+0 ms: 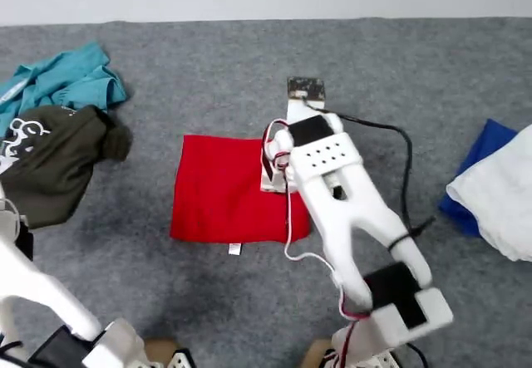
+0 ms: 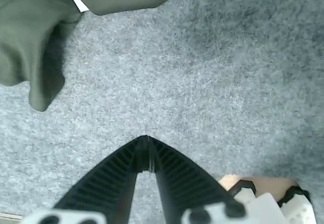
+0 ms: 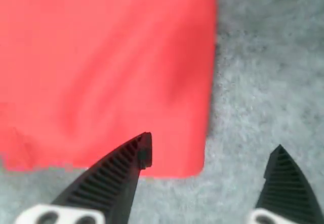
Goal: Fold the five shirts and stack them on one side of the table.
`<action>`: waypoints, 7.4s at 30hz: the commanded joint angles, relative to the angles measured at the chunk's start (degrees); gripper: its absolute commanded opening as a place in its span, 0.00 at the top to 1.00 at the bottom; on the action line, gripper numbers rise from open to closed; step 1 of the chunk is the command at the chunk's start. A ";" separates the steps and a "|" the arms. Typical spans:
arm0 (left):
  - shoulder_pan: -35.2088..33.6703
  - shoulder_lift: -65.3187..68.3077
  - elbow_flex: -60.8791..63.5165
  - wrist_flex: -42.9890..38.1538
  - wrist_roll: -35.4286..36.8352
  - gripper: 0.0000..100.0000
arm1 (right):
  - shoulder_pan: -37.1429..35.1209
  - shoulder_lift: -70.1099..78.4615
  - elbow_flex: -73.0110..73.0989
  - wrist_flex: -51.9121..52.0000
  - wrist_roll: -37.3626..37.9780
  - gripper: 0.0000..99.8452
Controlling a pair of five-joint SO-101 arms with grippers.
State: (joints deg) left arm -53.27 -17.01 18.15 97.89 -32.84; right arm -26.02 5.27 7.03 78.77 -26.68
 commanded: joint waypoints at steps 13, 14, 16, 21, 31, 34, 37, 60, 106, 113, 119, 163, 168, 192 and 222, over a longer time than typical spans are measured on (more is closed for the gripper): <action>0.35 -1.58 -0.13 -4.92 0.35 1.00 | -1.71 16.13 -0.70 -12.79 -0.09 0.64; 0.44 -1.58 -0.13 -5.27 0.35 1.00 | -2.15 16.84 -1.05 -12.97 -0.18 0.64; 0.44 -1.58 -0.13 -5.63 0.35 1.00 | -2.59 18.15 -2.37 -12.88 -0.35 0.64; 2.37 -1.58 -0.13 -5.63 0.35 1.00 | -2.42 21.23 -7.03 -12.79 -0.26 0.74; 3.60 -1.58 -0.22 -5.71 0.35 1.00 | -1.63 22.02 -10.02 -11.03 2.73 0.99; 3.69 -1.58 -0.48 -5.71 0.35 1.00 | -0.22 20.70 -12.48 -7.78 2.90 0.99; 4.04 -1.67 -0.48 -5.71 0.35 1.00 | 2.33 19.03 -16.09 -4.00 4.22 0.99; 3.78 -2.11 -0.57 -5.19 0.00 1.00 | 13.93 26.07 -26.20 -19.82 66.73 0.99; 4.13 -1.58 0.04 -6.24 0.26 1.00 | 5.41 7.69 -26.20 11.56 -11.52 0.75; 4.13 -2.02 6.55 -10.99 0.26 1.00 | 4.88 16.75 -26.20 1.71 -15.47 0.51; 4.13 -1.67 8.31 -13.36 0.26 1.00 | 4.88 22.29 -26.20 -7.34 -16.62 0.51; 6.68 -1.67 8.22 -15.38 0.00 1.00 | 6.90 23.87 -26.20 -18.33 -17.58 0.99; 6.68 -2.11 7.96 -15.03 0.00 1.00 | 8.04 16.92 -26.20 -12.35 -12.22 0.99; 4.31 -2.11 8.22 -8.35 0.00 1.00 | 33.27 1.80 -26.20 -6.37 25.49 0.99; 3.78 -2.11 8.31 -6.42 0.35 1.00 | 59.91 0.57 -26.20 -18.24 32.35 0.99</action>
State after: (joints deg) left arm -49.67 -17.01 26.68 90.68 -32.84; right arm 31.65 9.67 -15.91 62.59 4.88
